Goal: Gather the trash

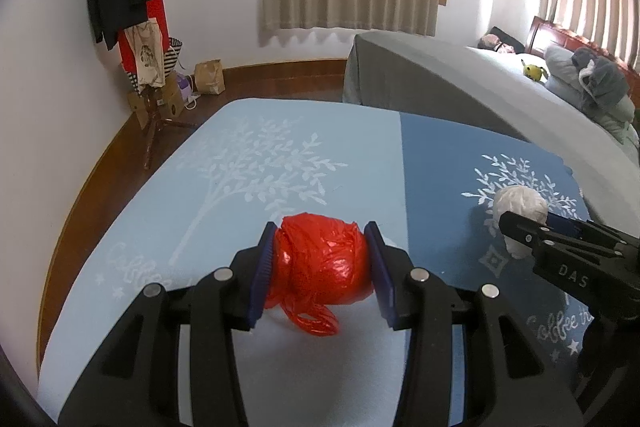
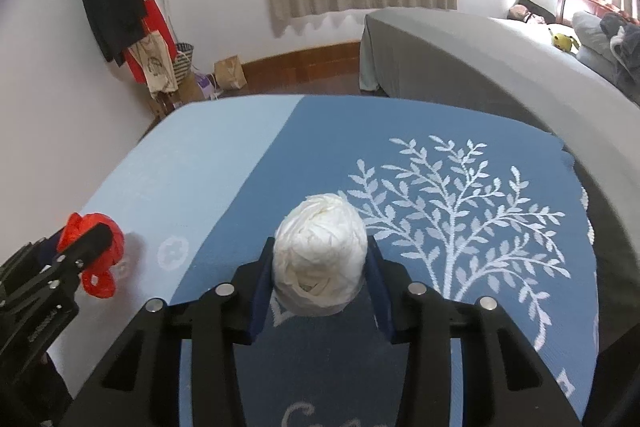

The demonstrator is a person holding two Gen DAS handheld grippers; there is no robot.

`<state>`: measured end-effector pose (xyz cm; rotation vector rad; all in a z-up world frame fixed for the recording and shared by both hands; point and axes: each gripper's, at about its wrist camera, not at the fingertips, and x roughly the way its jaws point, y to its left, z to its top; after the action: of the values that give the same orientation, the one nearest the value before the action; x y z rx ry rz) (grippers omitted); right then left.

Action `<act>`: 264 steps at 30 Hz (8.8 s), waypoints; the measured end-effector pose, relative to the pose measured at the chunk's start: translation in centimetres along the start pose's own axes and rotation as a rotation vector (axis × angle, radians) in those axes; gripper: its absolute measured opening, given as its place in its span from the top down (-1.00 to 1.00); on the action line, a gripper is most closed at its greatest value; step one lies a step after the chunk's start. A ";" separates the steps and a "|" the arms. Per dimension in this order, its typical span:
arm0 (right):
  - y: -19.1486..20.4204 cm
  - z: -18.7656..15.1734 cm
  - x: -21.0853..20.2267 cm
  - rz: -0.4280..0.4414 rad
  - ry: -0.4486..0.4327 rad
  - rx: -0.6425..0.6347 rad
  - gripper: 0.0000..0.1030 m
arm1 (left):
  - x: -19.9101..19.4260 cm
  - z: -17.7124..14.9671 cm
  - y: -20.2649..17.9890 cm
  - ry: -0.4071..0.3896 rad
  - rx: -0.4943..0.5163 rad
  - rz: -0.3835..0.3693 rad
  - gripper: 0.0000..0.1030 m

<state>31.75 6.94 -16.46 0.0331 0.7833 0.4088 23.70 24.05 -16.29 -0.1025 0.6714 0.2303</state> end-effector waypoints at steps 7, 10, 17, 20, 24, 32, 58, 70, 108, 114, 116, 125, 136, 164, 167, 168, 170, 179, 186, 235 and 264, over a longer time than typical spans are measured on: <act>-0.6 0.3 -3.1 0.009 -0.051 0.005 0.17 | -1.6 0.3 -1.3 -0.020 0.010 -0.017 0.18; -0.9 0.5 -4.6 0.011 -0.072 0.011 0.17 | -2.6 0.5 -2.2 -0.037 0.029 -0.024 0.18; -2.0 0.8 -7.9 0.008 -0.117 0.025 0.17 | -5.0 1.2 -4.4 -0.058 0.049 -0.053 0.18; -2.5 0.7 -9.3 0.002 -0.132 0.029 0.17 | -6.1 1.4 -5.6 -0.064 0.063 -0.069 0.18; -3.6 0.4 -11.1 -0.011 -0.150 0.044 0.17 | -7.4 1.6 -7.1 -0.068 0.072 -0.091 0.18; -5.9 -0.6 -15.1 -0.040 -0.178 0.067 0.17 | -9.8 1.9 -10.0 -0.091 0.106 -0.139 0.18; -10.6 -5.5 -25.2 -0.128 -0.245 0.110 0.17 | -16.4 -1.1 -17.9 -0.128 0.170 -0.260 0.18; -13.6 -7.9 -28.8 -0.194 -0.262 0.152 0.17 | -18.5 -2.6 -22.2 -0.139 0.220 -0.330 0.18; -22.9 -15.3 -35.9 -0.416 -0.258 0.310 0.16 | -21.6 -7.9 -34.7 -0.124 0.403 -0.629 0.17; -24.2 -15.9 -35.2 -0.426 -0.237 0.328 0.09 | -20.3 -8.7 -35.7 -0.092 0.417 -0.671 0.07; -24.6 -16.0 -35.0 -0.431 -0.228 0.330 0.05 | -19.6 -8.8 -36.0 -0.072 0.416 -0.682 -0.03; -25.0 -16.1 -34.8 -0.440 -0.225 0.323 -0.57 | -17.9 -7.9 -33.9 -0.058 0.382 -0.605 -0.45; -22.8 -14.9 -36.4 -0.402 -0.248 0.317 -0.88 | -20.1 -5.5 -28.8 -0.112 0.354 -0.480 -0.81; -15.1 -11.9 -40.6 -0.315 -0.298 0.211 -0.88 | -29.6 -4.4 -23.7 -0.200 0.317 -0.403 -0.86; -14.8 -11.8 -40.7 -0.316 -0.302 0.203 -0.88 | -29.8 -4.5 -23.7 -0.202 0.316 -0.403 -0.86; -14.8 -11.8 -40.7 -0.316 -0.303 0.202 -0.88 | -29.8 -4.4 -23.7 -0.203 0.316 -0.403 -0.86; -14.7 -11.8 -40.7 -0.316 -0.304 0.201 -0.88 | -29.8 -4.4 -23.6 -0.203 0.315 -0.403 -0.86; -14.7 -11.8 -40.7 -0.316 -0.301 0.201 -0.88 | -30.1 -4.2 -23.3 -0.207 0.309 -0.399 -0.86; -14.6 -11.7 -40.7 -0.317 -0.300 0.200 -0.88 | -30.3 -4.1 -23.2 -0.206 0.306 -0.398 -0.86; -14.4 -11.6 -40.4 -0.315 -0.295 0.199 -0.88 | -30.3 -4.1 -23.1 -0.205 0.304 -0.396 -0.86; -14.3 -12.0 -39.5 -0.313 -0.288 0.203 -0.88 | -30.2 -4.0 -22.9 -0.202 0.303 -0.397 -0.86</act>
<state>3.28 -22.32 -0.76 0.1539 0.5311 0.0239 3.96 -4.25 -0.07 0.0786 0.4658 -0.2414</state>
